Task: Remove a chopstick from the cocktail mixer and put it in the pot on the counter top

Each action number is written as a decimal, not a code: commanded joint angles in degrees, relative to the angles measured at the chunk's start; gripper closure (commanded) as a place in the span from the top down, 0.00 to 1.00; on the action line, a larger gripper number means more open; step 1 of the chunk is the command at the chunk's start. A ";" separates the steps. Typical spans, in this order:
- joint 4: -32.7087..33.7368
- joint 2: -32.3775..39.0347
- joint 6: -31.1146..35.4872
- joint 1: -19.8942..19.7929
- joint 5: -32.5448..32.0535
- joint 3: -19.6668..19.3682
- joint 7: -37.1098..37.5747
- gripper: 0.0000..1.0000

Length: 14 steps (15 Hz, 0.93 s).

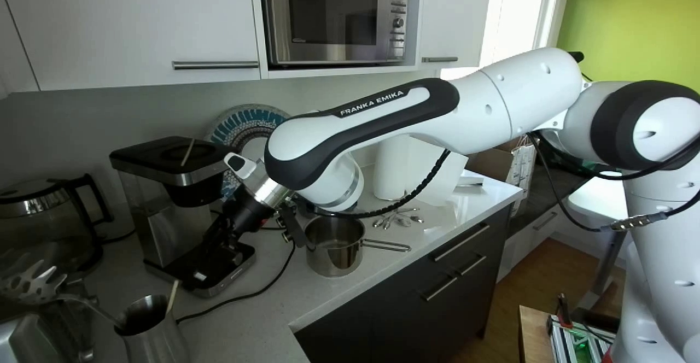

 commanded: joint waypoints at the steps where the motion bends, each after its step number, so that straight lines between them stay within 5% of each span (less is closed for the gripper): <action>1: 4.37 3.45 -4.89 0.23 1.96 -0.35 -3.23 0.74; 6: 7.77 5.97 -8.24 1.74 -0.25 -1.48 -1.37 0.52; 7: 8.01 6.23 -8.17 2.04 -0.67 -1.79 -0.95 0.34; 10: 8.63 6.79 -8.48 2.75 -1.63 -2.60 -0.13 0.22; 12: 8.98 7.12 -8.40 3.03 -2.28 -2.94 0.17 0.04; 14: 9.34 7.31 -8.45 3.40 -3.23 -3.33 0.73 0.00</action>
